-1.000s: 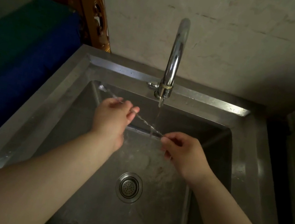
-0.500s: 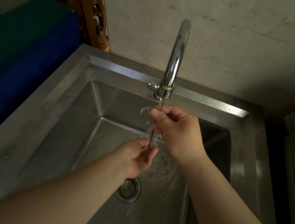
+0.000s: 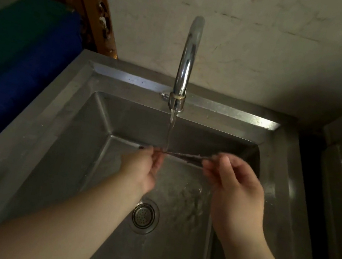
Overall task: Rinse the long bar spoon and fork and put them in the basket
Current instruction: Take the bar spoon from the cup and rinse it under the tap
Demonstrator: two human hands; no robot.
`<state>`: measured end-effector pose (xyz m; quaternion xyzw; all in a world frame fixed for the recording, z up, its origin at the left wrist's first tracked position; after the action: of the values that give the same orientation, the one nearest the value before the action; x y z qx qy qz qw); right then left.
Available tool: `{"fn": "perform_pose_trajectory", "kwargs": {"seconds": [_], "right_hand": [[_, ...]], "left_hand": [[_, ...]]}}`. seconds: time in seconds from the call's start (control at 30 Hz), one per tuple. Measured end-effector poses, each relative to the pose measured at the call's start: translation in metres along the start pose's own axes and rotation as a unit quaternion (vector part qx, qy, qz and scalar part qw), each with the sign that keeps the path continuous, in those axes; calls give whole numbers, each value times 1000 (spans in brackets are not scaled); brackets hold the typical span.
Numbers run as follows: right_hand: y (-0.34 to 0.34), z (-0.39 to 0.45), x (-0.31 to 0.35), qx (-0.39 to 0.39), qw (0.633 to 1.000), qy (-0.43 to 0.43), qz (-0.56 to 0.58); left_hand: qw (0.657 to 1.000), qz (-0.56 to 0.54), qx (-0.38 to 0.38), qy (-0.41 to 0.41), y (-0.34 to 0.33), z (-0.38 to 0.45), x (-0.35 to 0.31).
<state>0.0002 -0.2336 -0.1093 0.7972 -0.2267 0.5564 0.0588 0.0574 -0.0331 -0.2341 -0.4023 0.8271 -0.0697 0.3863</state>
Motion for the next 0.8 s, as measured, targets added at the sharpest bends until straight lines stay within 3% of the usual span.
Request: {"fn": "perform_pose_trajectory", "kwargs": {"seconds": [0.1,0.17,0.3,0.4,0.5,0.6,0.8], "right_hand": [[42,-3,-61,-89,979,-133,128],[54,-8,-106,-101,947,-222,208],[57,-29,-179,-74,922,-344,166],[62,-28,-176,-69,950,-276,-128],[36,-23,-137,-48,924,-106,-365],[3,-29,-101,-32,915,33,-400],[-19,-28,-88,-18,904,92,-417]], "left_hand": [[997,35,27,-60,-10,-8,-23],[985,103,79,-116,-22,-19,-38],[935,234,163,-211,-36,-46,-51],[882,323,213,-270,-45,-63,-54],[853,352,243,-301,-51,-73,-56],[842,358,253,-315,-54,-76,-59],[838,367,260,-308,-53,-71,-65]]}}
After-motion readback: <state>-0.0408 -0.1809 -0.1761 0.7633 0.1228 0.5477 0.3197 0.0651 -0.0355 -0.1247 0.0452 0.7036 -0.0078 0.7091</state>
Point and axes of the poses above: each hand's wrist, its own z-axis towards the middle knuckle, its own y-axis out of the back of the hand, x = y × z, the point moved 10 cm from there along z, towards the middle knuckle, and after that the axes turned 10 degrees about -y, right-handed, at the moved point
